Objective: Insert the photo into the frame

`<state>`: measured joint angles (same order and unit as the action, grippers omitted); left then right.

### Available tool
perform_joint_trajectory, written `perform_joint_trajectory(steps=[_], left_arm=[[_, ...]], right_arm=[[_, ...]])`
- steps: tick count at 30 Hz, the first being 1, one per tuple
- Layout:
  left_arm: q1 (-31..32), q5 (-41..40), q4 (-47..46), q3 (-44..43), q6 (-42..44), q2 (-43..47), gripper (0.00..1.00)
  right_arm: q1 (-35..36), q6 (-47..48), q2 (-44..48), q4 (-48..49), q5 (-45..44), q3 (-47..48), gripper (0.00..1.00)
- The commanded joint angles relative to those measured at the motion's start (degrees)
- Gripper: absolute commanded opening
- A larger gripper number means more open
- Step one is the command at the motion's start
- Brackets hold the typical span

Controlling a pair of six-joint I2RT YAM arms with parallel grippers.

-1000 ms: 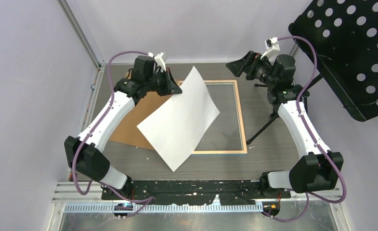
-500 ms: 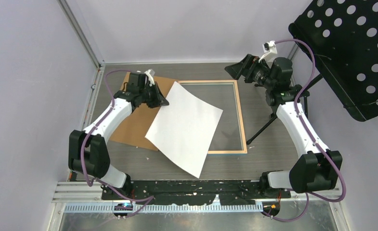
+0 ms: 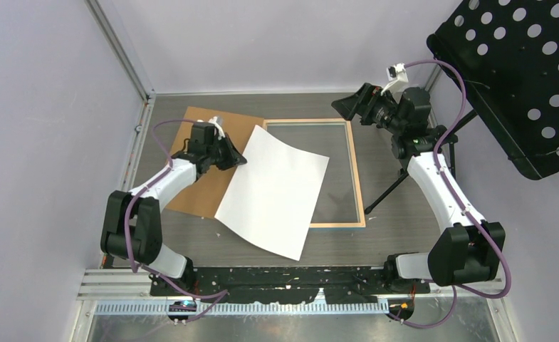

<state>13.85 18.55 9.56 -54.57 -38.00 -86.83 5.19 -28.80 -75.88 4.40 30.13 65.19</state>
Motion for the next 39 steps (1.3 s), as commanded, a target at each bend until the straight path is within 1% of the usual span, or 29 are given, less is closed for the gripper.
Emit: perform_joint_trajectory(steps=[1, 4, 6, 14, 22, 26, 35, 39], left_arm=[[-0.2, -3.2, -6.9, 0.9, -3.0, 0.4, 0.0], [-0.2, -3.8, -9.1, 1.6, -4.3, -1.0, 0.0], [-0.2, -4.3, -12.5, 2.1, -5.9, -1.8, 0.0], [-0.3, -6.4, -21.4, 2.8, -11.4, -4.6, 0.0], [-1.3, -5.7, -26.2, 2.3, -16.5, -7.1, 0.0], [-1.6, -6.5, -29.9, 3.1, -20.2, -7.5, 0.0], [-1.6, -6.3, -34.1, 5.0, -26.3, -8.9, 0.0], [-1.2, -6.9, -36.7, 6.3, -26.7, -8.8, 0.0]], right_arm=[[0.3, -0.4, 1.6, 3.1, -0.3, -0.2, 0.91], [0.3, -0.4, 1.5, 3.2, -0.3, -0.3, 0.91], [0.3, -0.4, 1.5, 3.2, -0.3, -0.4, 0.91], [0.4, -0.5, 0.7, 3.6, -0.3, -0.7, 0.91], [0.5, -0.8, -0.4, 4.1, -0.1, -0.6, 0.91], [0.5, -0.7, -0.8, 4.3, -0.2, -0.7, 0.91], [0.5, -0.8, -1.2, 4.7, -0.3, -1.0, 0.91], [0.6, -1.0, -1.6, 5.0, -0.3, -1.2, 0.91]])
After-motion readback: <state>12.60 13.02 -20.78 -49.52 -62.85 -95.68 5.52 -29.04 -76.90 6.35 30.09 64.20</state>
